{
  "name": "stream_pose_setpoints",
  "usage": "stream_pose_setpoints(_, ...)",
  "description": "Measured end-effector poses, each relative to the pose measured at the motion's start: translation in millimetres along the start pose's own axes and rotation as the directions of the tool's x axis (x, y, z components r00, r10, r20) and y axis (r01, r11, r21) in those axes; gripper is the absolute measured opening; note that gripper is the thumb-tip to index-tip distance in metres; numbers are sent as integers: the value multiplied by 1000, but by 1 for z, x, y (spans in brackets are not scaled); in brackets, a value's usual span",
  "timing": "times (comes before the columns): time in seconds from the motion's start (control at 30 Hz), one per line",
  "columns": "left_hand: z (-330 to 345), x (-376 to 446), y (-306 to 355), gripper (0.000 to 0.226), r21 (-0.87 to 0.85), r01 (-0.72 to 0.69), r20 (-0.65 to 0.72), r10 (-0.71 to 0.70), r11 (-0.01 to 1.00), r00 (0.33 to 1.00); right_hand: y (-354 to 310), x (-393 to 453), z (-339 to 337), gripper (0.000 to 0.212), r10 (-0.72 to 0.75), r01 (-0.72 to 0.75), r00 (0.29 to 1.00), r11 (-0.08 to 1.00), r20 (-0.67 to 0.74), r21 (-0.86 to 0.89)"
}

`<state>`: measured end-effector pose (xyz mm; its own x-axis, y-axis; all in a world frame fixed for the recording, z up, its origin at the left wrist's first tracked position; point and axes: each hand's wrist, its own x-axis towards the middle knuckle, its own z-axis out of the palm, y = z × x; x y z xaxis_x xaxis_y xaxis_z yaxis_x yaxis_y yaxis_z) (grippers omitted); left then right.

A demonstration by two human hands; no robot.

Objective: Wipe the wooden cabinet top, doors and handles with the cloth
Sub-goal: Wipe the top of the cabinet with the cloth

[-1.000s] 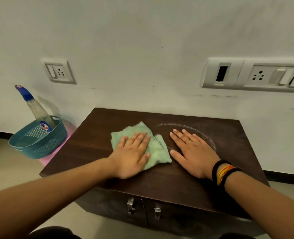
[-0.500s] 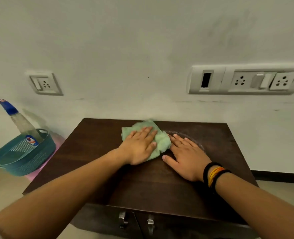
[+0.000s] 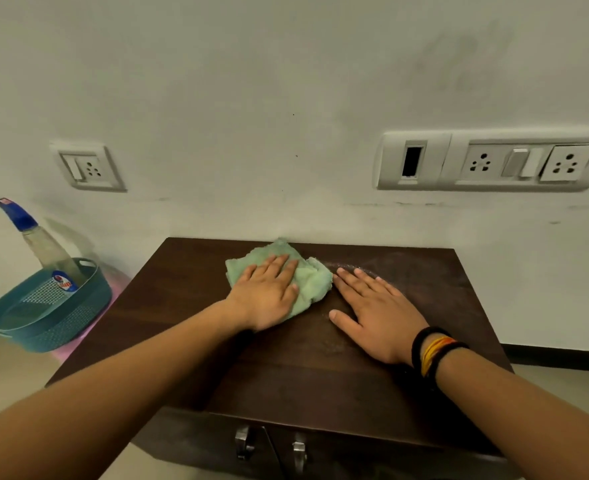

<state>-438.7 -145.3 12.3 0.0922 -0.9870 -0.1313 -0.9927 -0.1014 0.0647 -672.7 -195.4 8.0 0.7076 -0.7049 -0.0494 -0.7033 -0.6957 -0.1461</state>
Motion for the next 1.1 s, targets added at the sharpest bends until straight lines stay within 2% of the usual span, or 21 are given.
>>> stream_pose_setpoints(0.1, 6, -16, 31, 61, -5, -97, -7, 97, 995, 995, 2, -1, 1, 70, 4, -4, 1000, 1000, -16, 11)
stream_pose_setpoints(0.2, -1, 17, 45, 60, -10, -182, -5, 182, 983, 983, 6, -1, -1, 68, 42, -41, 999, 999, -21, 25)
stream_pose_setpoints(0.3, -8, 37, 24, 61, -1, -69, 7, 69, 998, 998, 18, -7, -2, 71, 75, -75, 997, 997, -4, 2)
stream_pose_setpoints(0.4, -2, 10, 23, 62, -11, 20, 21, -20, 1000, 1000, 22, -10, -3, 71, 78, -79, 997, 997, 5, 9)
stream_pose_setpoints(0.47, 1, -2, 48, 62, -24, -64, 35, 65, 998, 997, 23, -10, -4, 70, 73, -73, 997, 997, -6, 18)
stream_pose_setpoints(0.57, -2, 23, 70, 59, -18, -200, -2, 200, 980, 980, 28, -11, -4, 70, 95, -95, 995, 995, -31, 15)
stream_pose_setpoints(0.6, -5, 35, 68, 59, -21, -192, 6, 193, 981, 981, 32, -12, -4, 70, 107, -107, 994, 994, -34, 15)
stream_pose_setpoints(0.67, -10, 49, 53, 60, -31, -88, 18, 89, 996, 996, 39, -16, -6, 71, 129, -128, 991, 992, -24, 17)
stream_pose_setpoints(0.73, -6, 38, 39, 61, -28, 28, 8, -28, 999, 1000, 44, -20, -9, 71, 141, -141, 990, 990, -4, 26)
stream_pose_setpoints(0.77, -3, 27, 40, 62, -31, 40, 9, -40, 999, 999, 46, -22, -10, 71, 145, -145, 989, 989, 3, 30)
stream_pose_setpoints(0.87, 4, 6, 74, 60, -29, -107, 9, 108, 994, 994, 48, -24, -12, 71, 140, -140, 990, 989, 2, 43)
stream_pose_setpoints(0.93, 0, 26, 91, 59, -27, -189, -16, 188, 982, 982, 48, -22, -11, 70, 133, -132, 991, 990, -11, 48)
stream_pose_setpoints(1.03, -8, 54, 79, 59, -37, -105, 0, 105, 994, 994, 48, -23, -9, 75, 143, -142, 990, 989, -13, 50)
stream_pose_setpoints(1.1, -3, 39, 67, 60, -37, -20, -3, 20, 999, 1000, 50, -25, -10, 75, 148, -148, 989, 988, 0, 53)
